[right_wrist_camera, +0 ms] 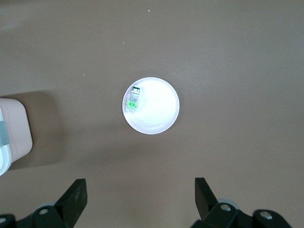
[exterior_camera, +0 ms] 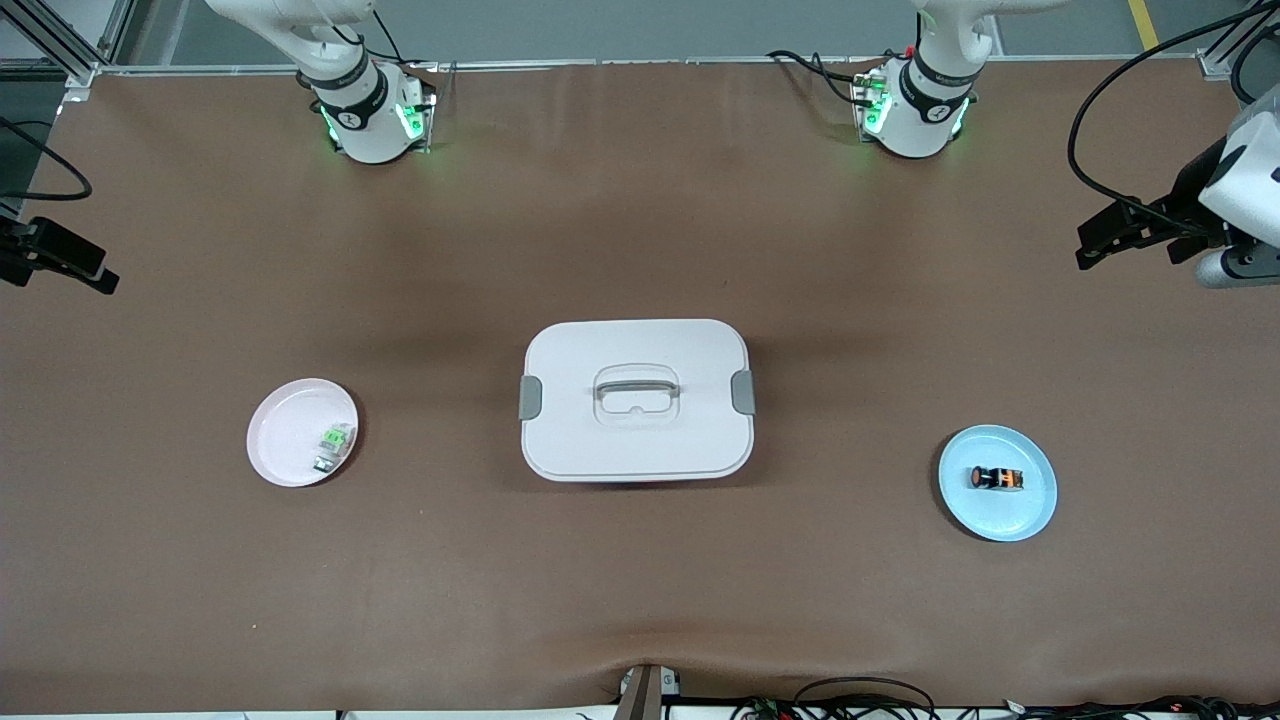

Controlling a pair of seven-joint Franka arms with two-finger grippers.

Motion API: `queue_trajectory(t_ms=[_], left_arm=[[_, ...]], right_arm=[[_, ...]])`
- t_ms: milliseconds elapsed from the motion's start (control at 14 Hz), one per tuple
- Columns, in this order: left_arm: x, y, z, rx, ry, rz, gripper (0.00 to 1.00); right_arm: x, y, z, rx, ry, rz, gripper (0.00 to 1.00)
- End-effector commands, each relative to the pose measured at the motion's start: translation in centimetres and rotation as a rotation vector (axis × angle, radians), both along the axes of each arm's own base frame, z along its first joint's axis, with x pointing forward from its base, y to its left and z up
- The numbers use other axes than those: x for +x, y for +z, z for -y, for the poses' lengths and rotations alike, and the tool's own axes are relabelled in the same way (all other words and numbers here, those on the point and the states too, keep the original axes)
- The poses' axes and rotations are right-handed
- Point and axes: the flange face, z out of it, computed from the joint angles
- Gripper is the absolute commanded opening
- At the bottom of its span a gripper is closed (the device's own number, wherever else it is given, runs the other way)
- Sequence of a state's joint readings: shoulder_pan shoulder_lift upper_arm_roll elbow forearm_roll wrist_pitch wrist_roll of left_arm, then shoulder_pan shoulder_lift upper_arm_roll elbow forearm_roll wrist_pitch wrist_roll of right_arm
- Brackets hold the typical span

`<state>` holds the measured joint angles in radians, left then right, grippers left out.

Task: Transfer orange switch to right arm and place
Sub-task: 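Move the left gripper toward the orange switch on the blue plate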

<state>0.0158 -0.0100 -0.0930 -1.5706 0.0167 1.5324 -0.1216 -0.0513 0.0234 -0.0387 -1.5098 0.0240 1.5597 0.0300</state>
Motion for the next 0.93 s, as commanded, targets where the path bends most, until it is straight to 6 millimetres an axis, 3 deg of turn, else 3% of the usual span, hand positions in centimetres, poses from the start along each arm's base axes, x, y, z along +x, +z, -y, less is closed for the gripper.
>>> queue_trajectory(t_ms=[0,501,788,859], left_arm=[[0.1,0.4,0.1,-0.009,-0.017,0.000,1.00],[0.3,0.5,-0.7,-0.008,-0.005,0.008,1.00],[2.0,0.6,-3.4,-0.016,0.041,0.023,1.00],[2.5,-0.4,-4.0,-0.009,0.051,0.013,1.00]], right_arm=[[-0.7,0.3,0.0,0.000,0.009,0.009,1.00],[-0.7,0.4,-0.3,0.002,0.014,0.012,1.00],[-0.8,0.4,-0.3,0.002,0.014,0.011,1.00],[-0.7,0.3,-0.3,0.002,0.014,0.009,1.00]])
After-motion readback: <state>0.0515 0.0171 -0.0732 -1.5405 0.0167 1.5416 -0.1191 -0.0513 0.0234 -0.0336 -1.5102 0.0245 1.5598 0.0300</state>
